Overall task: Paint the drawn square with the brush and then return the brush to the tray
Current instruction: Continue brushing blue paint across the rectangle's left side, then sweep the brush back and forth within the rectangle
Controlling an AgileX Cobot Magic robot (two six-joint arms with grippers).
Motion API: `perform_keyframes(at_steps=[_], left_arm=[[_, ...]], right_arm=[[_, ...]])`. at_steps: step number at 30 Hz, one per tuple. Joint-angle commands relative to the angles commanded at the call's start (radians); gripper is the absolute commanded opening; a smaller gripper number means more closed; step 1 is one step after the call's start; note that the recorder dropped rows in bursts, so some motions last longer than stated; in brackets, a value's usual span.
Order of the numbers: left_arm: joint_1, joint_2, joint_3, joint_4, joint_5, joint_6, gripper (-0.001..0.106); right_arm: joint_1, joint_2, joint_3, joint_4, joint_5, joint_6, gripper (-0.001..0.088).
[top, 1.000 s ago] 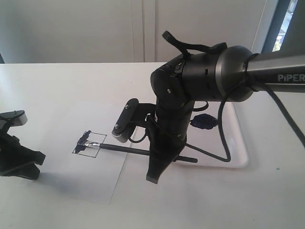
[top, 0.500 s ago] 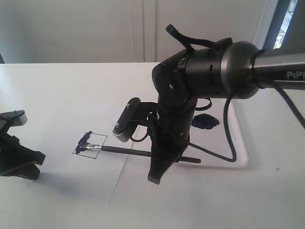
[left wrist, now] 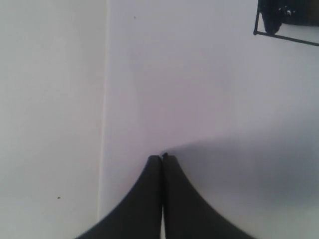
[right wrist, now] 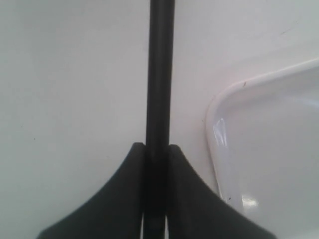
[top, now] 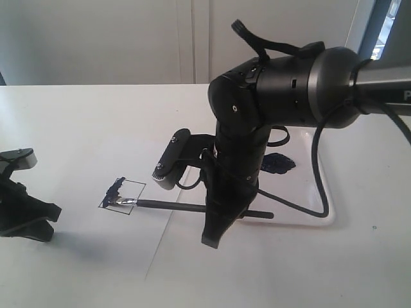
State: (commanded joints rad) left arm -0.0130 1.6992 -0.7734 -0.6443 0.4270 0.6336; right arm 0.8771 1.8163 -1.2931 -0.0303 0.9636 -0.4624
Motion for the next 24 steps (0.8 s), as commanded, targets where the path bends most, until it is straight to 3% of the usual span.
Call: perform_keyframes(at_steps=[10, 24], left_arm=[[0.000, -0.024, -0.033, -0.058, 0.122, 0.058, 0.000], [-0.002, 0.027, -0.033, -0.039, 0.020, 0.077, 0.000]], right_arm=[[0.000, 0.000, 0.000, -0.002, -0.017, 0.006, 0.0000], [0.000, 0.000, 0.000, -0.002, -0.017, 0.017, 0.0000]])
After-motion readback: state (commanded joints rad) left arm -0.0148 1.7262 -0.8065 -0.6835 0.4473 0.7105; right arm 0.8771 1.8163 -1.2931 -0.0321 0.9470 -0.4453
